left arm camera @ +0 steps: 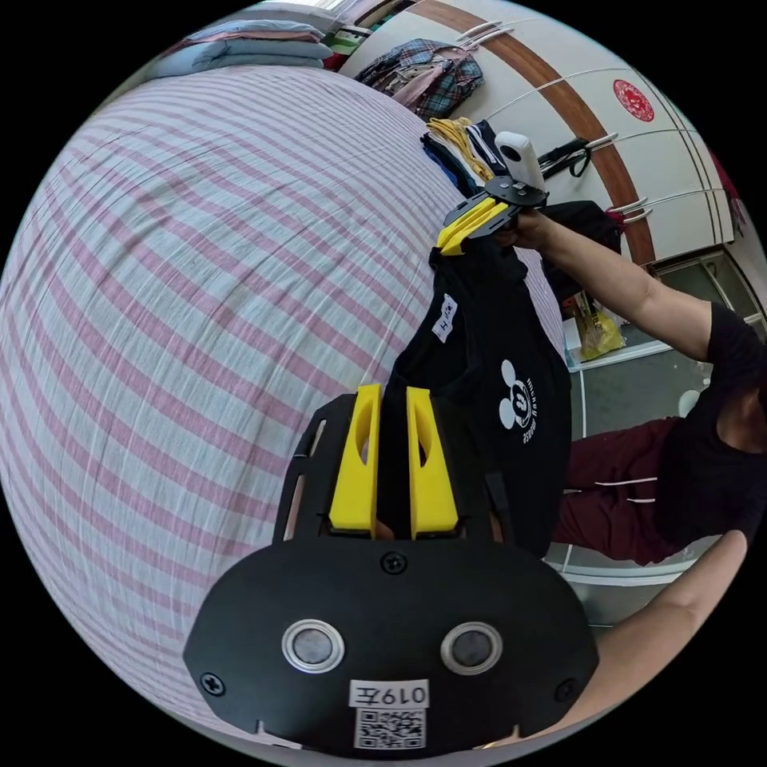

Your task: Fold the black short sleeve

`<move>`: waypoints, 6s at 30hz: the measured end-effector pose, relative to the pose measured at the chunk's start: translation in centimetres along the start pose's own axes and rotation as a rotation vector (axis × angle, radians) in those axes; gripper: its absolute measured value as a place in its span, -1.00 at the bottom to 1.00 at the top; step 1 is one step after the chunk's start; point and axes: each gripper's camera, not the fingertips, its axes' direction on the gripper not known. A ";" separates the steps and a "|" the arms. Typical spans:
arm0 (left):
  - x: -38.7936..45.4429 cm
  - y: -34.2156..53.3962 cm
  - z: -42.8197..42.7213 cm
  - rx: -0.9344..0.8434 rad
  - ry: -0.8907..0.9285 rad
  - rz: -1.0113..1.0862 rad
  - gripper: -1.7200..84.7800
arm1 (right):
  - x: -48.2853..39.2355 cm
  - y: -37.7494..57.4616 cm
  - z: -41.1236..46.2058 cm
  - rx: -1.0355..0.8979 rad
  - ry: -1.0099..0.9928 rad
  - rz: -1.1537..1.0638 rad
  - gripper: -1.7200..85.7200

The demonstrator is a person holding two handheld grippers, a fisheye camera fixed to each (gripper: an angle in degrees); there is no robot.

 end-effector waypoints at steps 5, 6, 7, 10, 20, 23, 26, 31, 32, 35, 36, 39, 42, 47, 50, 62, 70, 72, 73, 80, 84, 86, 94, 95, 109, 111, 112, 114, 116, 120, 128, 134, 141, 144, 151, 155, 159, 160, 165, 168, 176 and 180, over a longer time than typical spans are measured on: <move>-0.3 0.0 -0.1 0.010 0.032 -0.014 -0.93 | -1.0 0.1 -0.9 0.011 0.035 -0.023 -0.95; -0.5 0.2 -0.3 0.025 0.038 -0.021 -0.93 | -1.3 0.3 -1.3 0.024 0.060 -0.025 -0.95; -0.7 0.5 -0.7 0.048 0.036 -0.041 -0.93 | -1.5 0.5 -1.5 0.033 0.079 -0.019 -0.95; -0.9 0.9 -0.6 0.056 0.023 -0.075 -0.94 | -1.9 1.1 -1.5 0.061 0.108 0.002 -0.95; -0.1 1.7 -2.5 0.111 0.090 -0.116 -0.94 | -2.9 0.2 -1.6 0.048 0.082 0.036 -0.82; 0.4 2.7 -4.4 0.188 0.087 -0.121 -0.94 | -3.0 0.5 -3.3 0.081 0.062 0.026 -0.78; 1.7 4.2 -5.7 0.240 0.077 -0.113 -0.94 | -2.2 1.9 -5.6 0.143 0.092 0.064 -0.81; 5.3 5.6 -4.8 0.256 0.105 -0.046 -0.94 | -1.9 2.9 -5.7 0.035 0.089 0.042 -0.81; 6.2 5.9 -4.2 0.249 0.095 -0.039 -0.94 | -2.0 2.8 -5.4 0.010 0.101 0.036 -0.80; 7.7 7.1 -3.4 0.262 0.083 -0.057 -0.94 | -2.5 2.3 -4.0 -0.080 0.161 0.012 -0.86; 7.9 7.5 -3.4 0.266 0.072 -0.068 -0.94 | -2.7 2.2 -3.9 -0.084 0.178 0.004 -0.92; 8.6 9.3 -3.4 0.309 0.021 -0.139 -0.94 | -2.0 2.3 -4.4 -0.045 0.162 0.043 -0.94; 9.7 10.8 -3.3 0.326 -0.038 -0.196 -0.94 | -2.3 2.3 -3.4 -0.049 0.158 0.043 -0.93; 13.6 14.1 -4.9 0.481 -0.074 -0.252 -0.94 | -2.2 3.3 -5.1 0.037 0.175 0.079 -0.85; 16.4 16.6 -4.8 0.517 -0.100 -0.281 -0.94 | -1.1 5.2 -6.6 0.056 0.209 0.132 -0.82; 22.0 27.7 -4.0 0.583 -0.061 -0.554 -0.94 | 0.8 5.1 -2.9 -0.161 0.311 0.104 -0.94; 23.8 30.9 -6.1 0.630 -0.133 -0.630 -0.94 | 1.3 4.5 -0.1 -0.102 0.307 0.084 -0.81; 24.2 31.3 -6.3 0.632 -0.125 -0.628 -0.94 | 1.4 4.1 1.2 -0.153 0.309 0.056 -0.78; 24.6 31.5 -6.4 0.624 -0.130 -0.629 -0.94 | 1.6 3.8 2.1 -0.191 0.319 0.036 -0.78; 26.7 34.0 -6.5 0.622 -0.140 -0.687 -0.94 | 4.0 3.9 5.3 -0.255 0.326 0.044 -0.90; 27.9 35.8 -6.9 0.658 -0.139 -0.733 -0.94 | 5.4 5.1 7.2 -0.213 0.337 0.106 -0.89; 28.8 36.8 -6.9 0.645 -0.172 -0.762 -0.94 | 6.0 5.4 8.0 -0.205 0.339 0.138 -0.87; 33.0 40.5 -7.4 0.701 -0.325 -0.872 -0.89 | 1.6 7.4 9.6 0.146 0.400 0.135 -0.91; 33.6 41.2 -7.8 0.726 -0.349 -0.894 -0.87 | 1.0 7.3 10.2 0.169 0.357 0.116 -0.91; 37.8 51.1 -7.6 0.855 -0.436 -1.315 -0.75 | -11.7 -12.7 37.3 -0.126 0.027 -0.527 -0.83; 38.3 50.7 -7.5 0.857 -0.454 -1.291 -0.75 | -13.0 -14.1 40.1 -0.159 0.020 -0.596 -0.83; 38.6 50.2 -7.5 0.841 -0.480 -1.275 -0.75 | -14.0 -14.7 41.8 -0.170 0.037 -0.647 -0.84; 39.0 49.3 -7.8 0.791 -0.551 -1.247 -0.75 | -15.3 -15.3 44.2 -0.194 0.065 -0.713 -0.85; 39.2 48.0 -8.1 0.698 -0.650 -1.199 -0.75 | -16.0 -15.7 46.3 -0.226 0.077 -0.748 -0.85; 39.5 46.5 -8.6 0.610 -0.744 -1.122 -0.76 | -15.5 -16.0 49.4 -0.228 0.043 -0.720 -0.88; 38.4 46.1 -10.7 0.629 -0.705 -1.083 -0.88 | -12.0 -14.2 52.5 -0.165 -0.037 -0.596 -0.93; 36.9 47.6 -11.2 0.650 -0.577 -1.117 -0.93 | -10.1 -12.9 54.7 -0.176 -0.029 -0.581 -0.94; 36.8 50.3 -12.4 0.745 -0.518 -1.188 -0.94 | -8.8 -12.9 56.6 -0.143 -0.024 -0.559 -0.95; 36.4 50.9 -12.4 0.736 -0.499 -1.210 -0.94 | -9.0 -13.0 58.1 -0.162 -0.029 -0.584 -0.94; 35.3 51.3 -13.3 0.700 -0.474 -1.224 -0.94 | -11.4 -13.3 63.5 -0.262 0.071 -0.694 -0.88; 34.6 51.7 -14.2 0.667 -0.459 -1.198 -0.94 | -13.1 -13.4 66.0 -0.276 0.191 -0.757 -0.87; 34.6 52.6 -15.1 0.670 -0.434 -1.200 -0.93 | -14.4 -13.6 68.0 -0.316 0.251 -0.812 -0.89; 34.8 53.0 -15.4 0.673 -0.439 -1.211 -0.93 | -14.6 -13.9 67.8 -0.305 0.238 -0.805 -0.88; 36.0 55.1 -15.6 0.748 -0.337 -1.230 -0.90 | -14.4 -14.9 66.3 -0.261 0.180 -0.758 -0.85; 36.5 55.2 -15.0 0.715 -0.334 -1.258 -0.84 | -14.0 -15.5 66.3 -0.292 0.172 -0.741 -0.83; 34.6 55.0 -14.6 0.733 -0.288 -1.326 -0.81 | -15.0 -16.9 67.0 -0.393 0.061 -0.720 -0.77; 33.8 54.9 -14.4 0.742 -0.252 -1.298 -0.90 | -16.4 -17.6 67.0 -0.433 0.044 -0.727 -0.86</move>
